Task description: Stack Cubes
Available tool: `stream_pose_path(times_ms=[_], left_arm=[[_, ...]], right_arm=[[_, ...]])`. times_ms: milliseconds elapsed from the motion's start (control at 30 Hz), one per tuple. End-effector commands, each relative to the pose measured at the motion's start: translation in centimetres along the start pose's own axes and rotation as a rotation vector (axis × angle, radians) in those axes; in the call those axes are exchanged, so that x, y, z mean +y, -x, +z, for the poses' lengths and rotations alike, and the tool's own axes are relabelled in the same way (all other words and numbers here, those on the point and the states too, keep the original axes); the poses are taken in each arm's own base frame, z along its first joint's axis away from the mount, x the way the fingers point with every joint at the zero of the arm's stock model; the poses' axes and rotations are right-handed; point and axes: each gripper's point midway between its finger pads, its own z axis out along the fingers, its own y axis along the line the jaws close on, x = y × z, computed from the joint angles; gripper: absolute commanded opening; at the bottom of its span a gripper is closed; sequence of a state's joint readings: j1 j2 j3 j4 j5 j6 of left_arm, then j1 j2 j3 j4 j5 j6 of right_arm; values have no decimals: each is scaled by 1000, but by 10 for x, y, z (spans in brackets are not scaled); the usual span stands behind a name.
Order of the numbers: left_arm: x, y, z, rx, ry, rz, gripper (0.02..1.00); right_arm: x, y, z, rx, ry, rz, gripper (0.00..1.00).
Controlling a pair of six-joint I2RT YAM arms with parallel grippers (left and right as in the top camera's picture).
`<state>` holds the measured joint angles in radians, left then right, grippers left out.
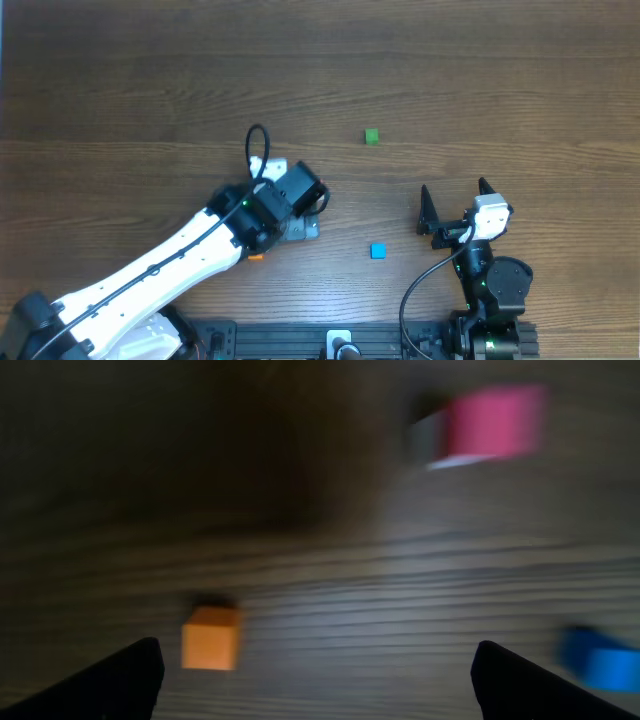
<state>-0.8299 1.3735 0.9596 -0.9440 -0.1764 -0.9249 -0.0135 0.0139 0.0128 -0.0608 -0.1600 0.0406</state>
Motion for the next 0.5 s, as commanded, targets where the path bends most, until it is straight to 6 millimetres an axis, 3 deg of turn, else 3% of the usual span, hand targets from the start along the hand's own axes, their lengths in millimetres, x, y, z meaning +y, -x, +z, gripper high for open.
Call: stream_pose_path(times_ms=[33, 500], left_arm=[[26, -20, 33, 40, 29, -31, 965], [40, -45, 59, 99, 26, -35, 925]], right_arm=[[0, -2, 0, 0, 6, -4, 993], [0, -2, 0, 0, 6, -4, 991]])
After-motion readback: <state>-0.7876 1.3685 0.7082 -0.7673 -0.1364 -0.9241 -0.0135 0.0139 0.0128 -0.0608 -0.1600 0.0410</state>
